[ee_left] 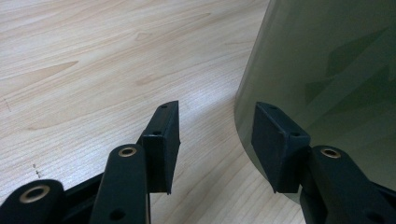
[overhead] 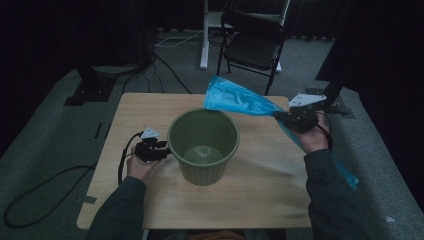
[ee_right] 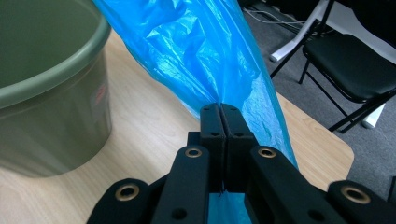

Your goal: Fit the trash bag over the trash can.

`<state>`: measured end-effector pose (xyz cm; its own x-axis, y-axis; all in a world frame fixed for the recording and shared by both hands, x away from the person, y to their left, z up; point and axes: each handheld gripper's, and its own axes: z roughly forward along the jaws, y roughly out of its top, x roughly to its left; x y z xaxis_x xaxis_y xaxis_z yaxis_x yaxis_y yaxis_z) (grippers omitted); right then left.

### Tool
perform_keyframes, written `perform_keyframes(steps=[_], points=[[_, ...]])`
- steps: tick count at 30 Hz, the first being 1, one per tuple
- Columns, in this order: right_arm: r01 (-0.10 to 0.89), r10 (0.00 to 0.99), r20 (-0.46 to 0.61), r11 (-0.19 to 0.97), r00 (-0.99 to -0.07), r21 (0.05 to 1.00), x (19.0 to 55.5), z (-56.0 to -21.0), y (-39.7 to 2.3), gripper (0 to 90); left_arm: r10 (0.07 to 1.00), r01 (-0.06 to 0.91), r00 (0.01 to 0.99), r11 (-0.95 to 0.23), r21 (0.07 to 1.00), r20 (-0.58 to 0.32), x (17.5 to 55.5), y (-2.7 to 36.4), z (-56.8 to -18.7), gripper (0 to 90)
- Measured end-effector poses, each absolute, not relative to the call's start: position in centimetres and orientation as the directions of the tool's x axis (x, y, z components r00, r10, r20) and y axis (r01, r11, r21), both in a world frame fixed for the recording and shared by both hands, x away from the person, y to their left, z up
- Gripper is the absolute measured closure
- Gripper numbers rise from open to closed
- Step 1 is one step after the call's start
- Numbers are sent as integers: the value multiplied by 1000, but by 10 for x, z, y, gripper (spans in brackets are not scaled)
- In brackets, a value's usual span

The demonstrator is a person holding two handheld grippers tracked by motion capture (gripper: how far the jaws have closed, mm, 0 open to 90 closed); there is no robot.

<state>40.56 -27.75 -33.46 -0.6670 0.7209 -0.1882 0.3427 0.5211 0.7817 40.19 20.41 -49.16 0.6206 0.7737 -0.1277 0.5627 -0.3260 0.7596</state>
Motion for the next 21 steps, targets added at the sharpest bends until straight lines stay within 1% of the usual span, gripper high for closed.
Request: perform_keyframes(steps=[11, 16, 21], points=[[306, 659, -193, 563, -727, 768, 394, -336, -265, 892, 771, 563, 623, -327, 759, -130, 402, 204, -491, 518], [294, 620, -183, 584, -763, 756, 390, -339, -260, 891, 766, 565, 628, -328, 757, -137, 400, 203, -491, 537], [275, 578, -175, 606, -798, 747, 387, -340, -256, 891, 768, 564, 622, -301, 769, -156, 398, 204, -487, 539]])
